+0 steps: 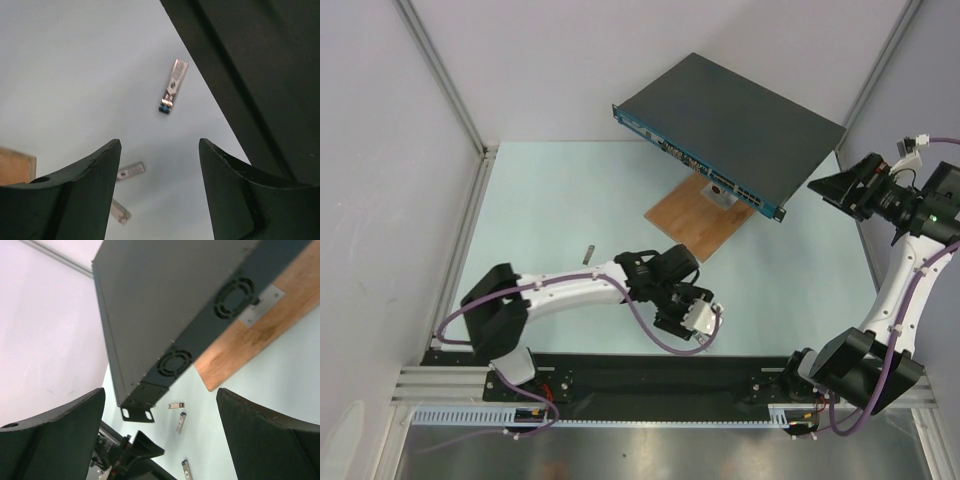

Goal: Insert the plug into the switch port

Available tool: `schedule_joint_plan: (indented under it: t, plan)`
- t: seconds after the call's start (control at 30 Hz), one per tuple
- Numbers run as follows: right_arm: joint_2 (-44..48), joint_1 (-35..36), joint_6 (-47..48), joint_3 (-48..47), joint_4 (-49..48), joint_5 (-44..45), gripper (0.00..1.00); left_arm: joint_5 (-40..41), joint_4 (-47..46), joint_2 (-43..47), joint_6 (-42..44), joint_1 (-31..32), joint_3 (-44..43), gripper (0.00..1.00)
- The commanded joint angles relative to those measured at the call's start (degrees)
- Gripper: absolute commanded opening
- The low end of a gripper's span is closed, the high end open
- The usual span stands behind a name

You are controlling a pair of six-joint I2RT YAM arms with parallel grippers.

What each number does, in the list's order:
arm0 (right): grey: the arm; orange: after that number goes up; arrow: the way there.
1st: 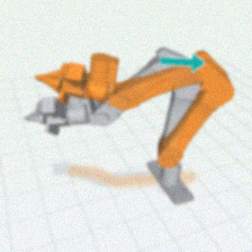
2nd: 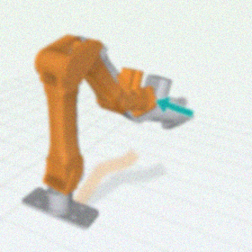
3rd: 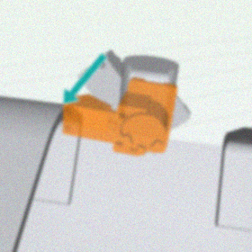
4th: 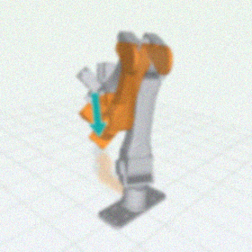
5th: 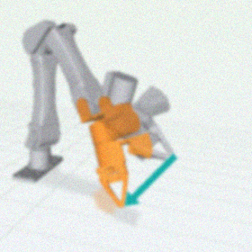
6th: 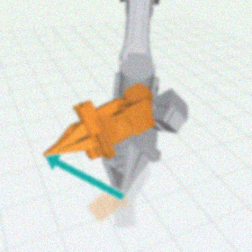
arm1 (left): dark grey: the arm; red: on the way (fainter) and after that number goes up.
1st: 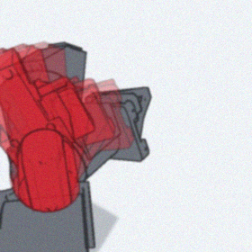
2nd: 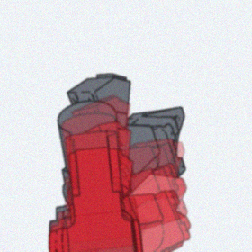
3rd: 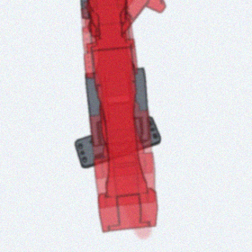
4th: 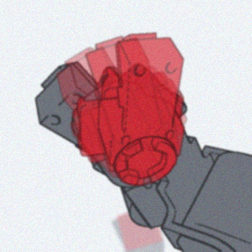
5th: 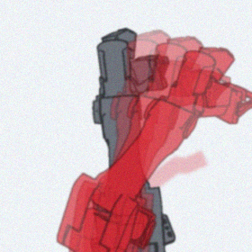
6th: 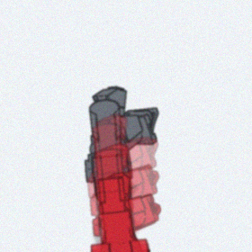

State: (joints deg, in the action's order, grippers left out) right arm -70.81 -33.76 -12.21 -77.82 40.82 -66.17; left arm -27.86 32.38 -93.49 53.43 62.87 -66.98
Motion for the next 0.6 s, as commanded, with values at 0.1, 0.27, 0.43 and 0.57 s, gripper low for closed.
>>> schedule_joint_plan:
  t: [0.1, 0.27, 0.43, 0.57]
  plan:
    - [0.9, -1.6, 10.8, -4.0, 11.8, 2.0, 1.0, -4.9, 0.4, -9.0, 4.6, 2.3, -8.8, 0.69]
    - [0.4, -1.7, 12.1, -4.6, 14.8, -0.5, 1.0, -5.6, 3.7, -15.5, 7.4, 2.4, -13.3, 0.54]
    - [0.3, -1.8, 12.0, -4.5, 14.6, -1.1, 1.0, -5.1, 4.0, -17.0, 9.5, 2.8, -12.9, 0.49]
    - [0.3, -1.9, 13.3, -4.4, 14.7, -1.1, 1.0, -4.7, 4.5, -18.2, 10.2, 3.0, -12.8, 0.48]
